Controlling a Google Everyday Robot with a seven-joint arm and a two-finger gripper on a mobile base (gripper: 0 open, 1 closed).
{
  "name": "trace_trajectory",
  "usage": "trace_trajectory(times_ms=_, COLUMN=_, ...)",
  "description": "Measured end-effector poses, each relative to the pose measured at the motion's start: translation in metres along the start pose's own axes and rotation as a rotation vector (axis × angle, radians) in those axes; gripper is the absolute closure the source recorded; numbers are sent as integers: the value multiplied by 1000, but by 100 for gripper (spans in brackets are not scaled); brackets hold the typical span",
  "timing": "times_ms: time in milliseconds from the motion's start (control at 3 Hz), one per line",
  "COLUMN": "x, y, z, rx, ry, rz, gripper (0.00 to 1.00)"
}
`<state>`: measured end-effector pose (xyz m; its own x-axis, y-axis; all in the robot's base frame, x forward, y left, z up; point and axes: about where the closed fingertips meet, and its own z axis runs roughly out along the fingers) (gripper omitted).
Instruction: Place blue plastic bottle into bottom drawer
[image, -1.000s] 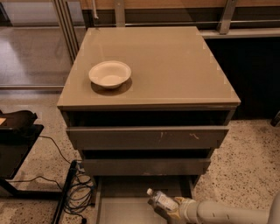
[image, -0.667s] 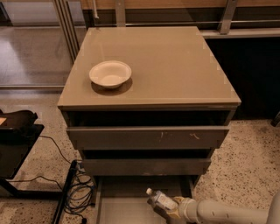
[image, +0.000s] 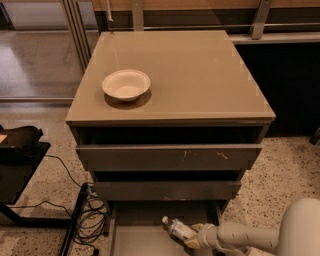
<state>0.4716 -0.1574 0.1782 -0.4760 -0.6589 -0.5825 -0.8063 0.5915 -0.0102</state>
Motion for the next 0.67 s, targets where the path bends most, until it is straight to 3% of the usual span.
trace_trajectory(times_ms=333, x=10, y=14, z=33, rx=-23, ry=50, rz=-34, gripper=100)
trace_trajectory(times_ms=667, x=10, y=14, z=33, rx=-24, ry=51, rz=-34, gripper=100)
